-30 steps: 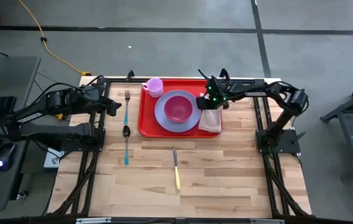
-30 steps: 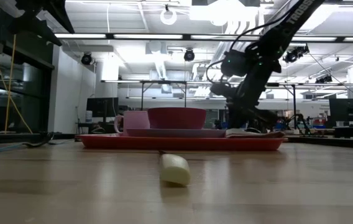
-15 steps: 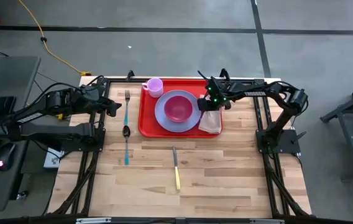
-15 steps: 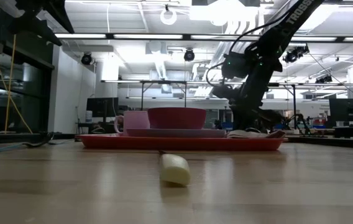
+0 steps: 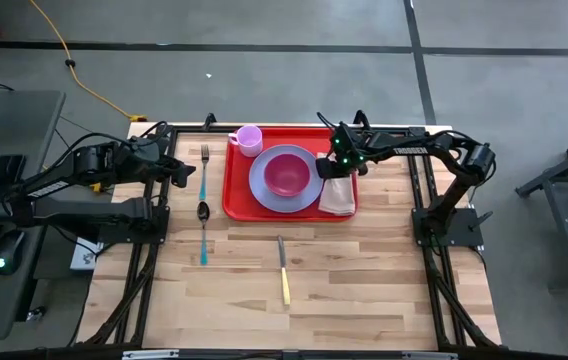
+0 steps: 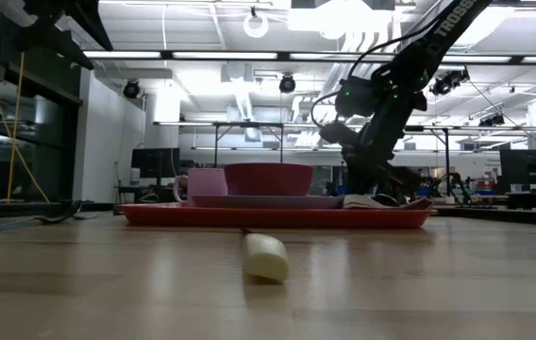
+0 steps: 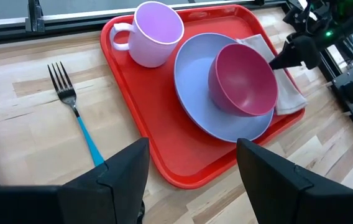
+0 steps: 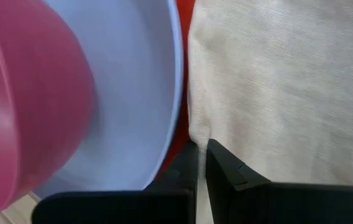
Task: Set up tray
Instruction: Put the white napkin on the red tray to the left of the white plate
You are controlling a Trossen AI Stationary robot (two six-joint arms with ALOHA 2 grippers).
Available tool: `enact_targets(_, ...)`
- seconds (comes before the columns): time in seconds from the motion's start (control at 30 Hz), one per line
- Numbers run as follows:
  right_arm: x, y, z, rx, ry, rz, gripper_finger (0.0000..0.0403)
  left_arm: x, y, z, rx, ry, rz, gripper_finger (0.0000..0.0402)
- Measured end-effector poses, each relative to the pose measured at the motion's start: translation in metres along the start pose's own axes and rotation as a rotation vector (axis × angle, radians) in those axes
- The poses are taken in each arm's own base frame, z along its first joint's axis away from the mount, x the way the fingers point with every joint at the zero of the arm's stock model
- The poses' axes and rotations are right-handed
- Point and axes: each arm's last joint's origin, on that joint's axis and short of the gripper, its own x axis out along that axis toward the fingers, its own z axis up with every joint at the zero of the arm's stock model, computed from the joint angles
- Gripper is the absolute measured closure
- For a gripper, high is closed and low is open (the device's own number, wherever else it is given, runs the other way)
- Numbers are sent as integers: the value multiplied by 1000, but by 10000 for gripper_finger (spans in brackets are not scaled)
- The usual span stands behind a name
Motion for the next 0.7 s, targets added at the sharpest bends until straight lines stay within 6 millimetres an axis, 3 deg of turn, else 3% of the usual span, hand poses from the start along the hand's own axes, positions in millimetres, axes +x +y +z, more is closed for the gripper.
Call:
enact_targets(0.3, 0, -1, -1, -19, 8, -9, 394, 0, 0, 0, 0, 0, 0, 131)
enact_targets(0.7, -2, -4, 4, -23, -4, 10, 306, 0, 0, 0, 0, 0, 0, 131)
